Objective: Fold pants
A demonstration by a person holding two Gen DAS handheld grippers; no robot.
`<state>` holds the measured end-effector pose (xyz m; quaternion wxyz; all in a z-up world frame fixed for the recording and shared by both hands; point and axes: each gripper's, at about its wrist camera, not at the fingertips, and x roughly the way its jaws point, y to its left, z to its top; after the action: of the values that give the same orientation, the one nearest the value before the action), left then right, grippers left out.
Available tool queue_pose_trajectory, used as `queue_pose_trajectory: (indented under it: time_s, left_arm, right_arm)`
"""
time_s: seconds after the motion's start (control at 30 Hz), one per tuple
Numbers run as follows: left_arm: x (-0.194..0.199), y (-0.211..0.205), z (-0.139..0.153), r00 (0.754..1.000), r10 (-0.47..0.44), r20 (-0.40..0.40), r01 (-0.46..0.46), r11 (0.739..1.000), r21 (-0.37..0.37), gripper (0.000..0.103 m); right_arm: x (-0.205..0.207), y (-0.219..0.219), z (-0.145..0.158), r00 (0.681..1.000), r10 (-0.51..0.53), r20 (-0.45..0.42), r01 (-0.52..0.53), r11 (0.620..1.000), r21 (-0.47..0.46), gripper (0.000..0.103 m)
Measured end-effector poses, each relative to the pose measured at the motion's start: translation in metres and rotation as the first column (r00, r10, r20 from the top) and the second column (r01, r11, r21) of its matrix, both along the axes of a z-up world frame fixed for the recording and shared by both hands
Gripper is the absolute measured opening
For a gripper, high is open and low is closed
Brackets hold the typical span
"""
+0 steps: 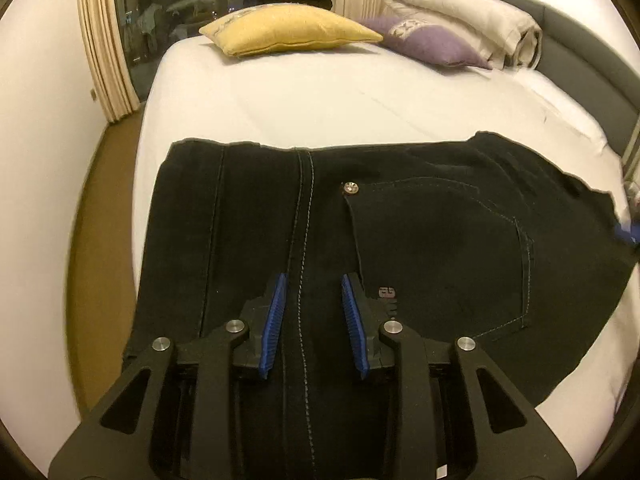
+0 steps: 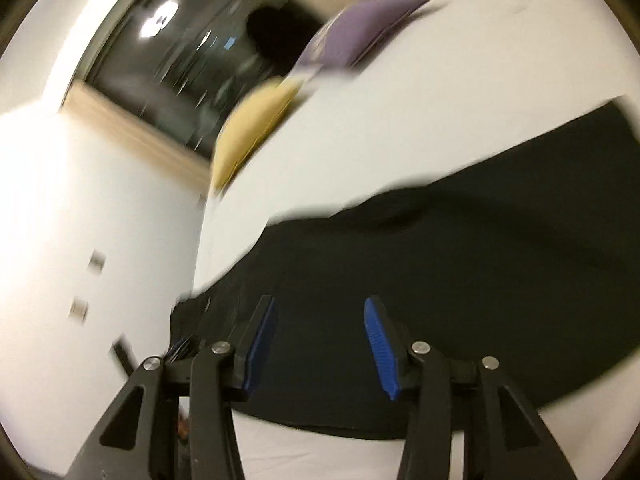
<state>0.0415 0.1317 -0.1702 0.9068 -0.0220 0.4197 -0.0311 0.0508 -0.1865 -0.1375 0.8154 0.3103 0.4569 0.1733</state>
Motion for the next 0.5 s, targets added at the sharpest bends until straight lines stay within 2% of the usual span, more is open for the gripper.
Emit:
queue_pose_trajectory:
  time_s: [0.07,0.1,0.13,0.2,0.33,0.37,0.4,0.43,0.47,0.5]
  left_arm:
    - [-0.004,0.002,0.001,1.000,-0.011,0.001,0.011,1.000,-0.001,0.030]
    - [-0.005,0.003,0.004,1.000,-0.010,-0.001,0.010,1.000,0.003,0.030]
    - [-0.006,0.003,0.006,1.000,-0.006,-0.004,0.006,1.000,0.007,0.030]
    - [-0.012,0.005,0.016,0.999,0.030,0.018,-0.030,0.999,0.025,0.030]
    - [-0.011,-0.009,0.032,0.998,0.012,0.064,-0.012,1.000,0.011,0.030]
    - [-0.008,-0.015,0.035,0.998,0.001,0.064,-0.002,1.000,0.014,0.030]
    - [-0.002,-0.025,0.036,0.998,-0.017,0.055,0.017,1.000,0.015,0.030]
    - [0.002,-0.034,0.034,0.999,-0.029,0.043,0.028,0.999,0.019,0.030]
    - [0.010,-0.047,0.027,0.999,-0.046,-0.007,0.046,0.998,0.037,0.037]
    - [0.018,-0.057,0.014,0.996,-0.055,-0.075,0.059,0.997,0.053,0.057]
  right_arm:
    - [0.000,-0.009,-0.041,0.990,-0.023,-0.136,0.027,0.999,0.028,0.045]
    - [-0.006,-0.024,-0.051,0.989,-0.052,-0.142,0.061,0.996,0.061,0.017]
    - [-0.018,-0.039,-0.054,0.985,-0.079,-0.156,0.091,0.993,0.072,0.000]
    - [-0.043,-0.086,-0.059,0.970,-0.178,-0.167,0.195,0.976,0.093,0.000]
    - [-0.090,-0.177,-0.044,0.899,-0.411,-0.152,0.410,0.911,-0.036,0.000]
    - [-0.101,-0.199,-0.035,0.871,-0.472,-0.136,0.464,0.881,-0.093,0.002]
    - [-0.110,-0.218,-0.028,0.841,-0.529,-0.117,0.516,0.848,-0.121,0.015]
    - [-0.119,-0.231,-0.023,0.810,-0.577,-0.104,0.564,0.815,-0.133,0.042]
    - [-0.132,-0.247,-0.017,0.762,-0.642,-0.089,0.628,0.765,-0.140,0.057]
    - [-0.142,-0.256,-0.013,0.727,-0.683,-0.074,0.674,0.730,-0.116,0.069]
